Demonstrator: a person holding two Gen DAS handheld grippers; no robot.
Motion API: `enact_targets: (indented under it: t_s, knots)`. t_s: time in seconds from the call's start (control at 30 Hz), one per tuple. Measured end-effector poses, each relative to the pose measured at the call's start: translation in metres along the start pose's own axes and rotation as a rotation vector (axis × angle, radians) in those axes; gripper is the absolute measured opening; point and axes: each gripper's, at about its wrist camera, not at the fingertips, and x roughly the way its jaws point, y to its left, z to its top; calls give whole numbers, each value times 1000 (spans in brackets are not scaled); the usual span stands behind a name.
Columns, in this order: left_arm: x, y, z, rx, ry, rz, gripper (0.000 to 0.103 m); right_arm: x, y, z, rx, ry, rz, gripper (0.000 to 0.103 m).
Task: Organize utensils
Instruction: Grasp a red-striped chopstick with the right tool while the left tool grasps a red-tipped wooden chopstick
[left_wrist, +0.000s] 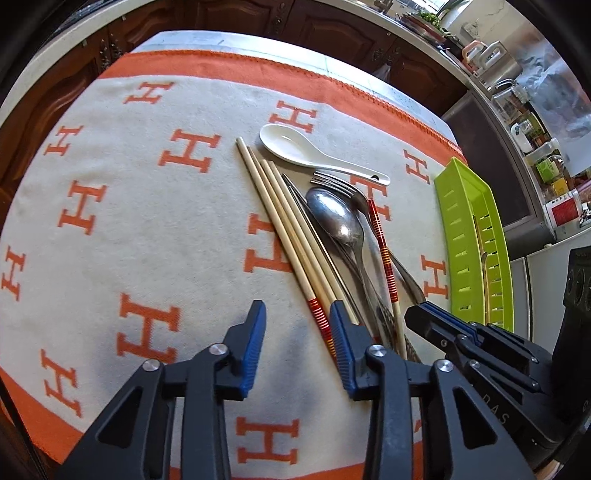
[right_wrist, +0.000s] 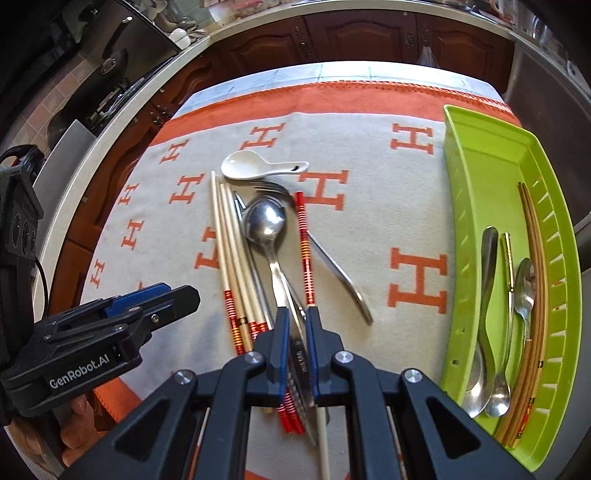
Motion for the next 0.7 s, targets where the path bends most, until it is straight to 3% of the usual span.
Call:
enact_targets:
  t_s: [0.37, 0.7]
  knots:
    - [16, 0, 5, -30, 33, 33, 29, 27, -6, 1, -15, 60, -19, 9]
    - [27, -3, 5, -55, 55, 71, 29, 25, -6, -2, -34, 38, -14, 6]
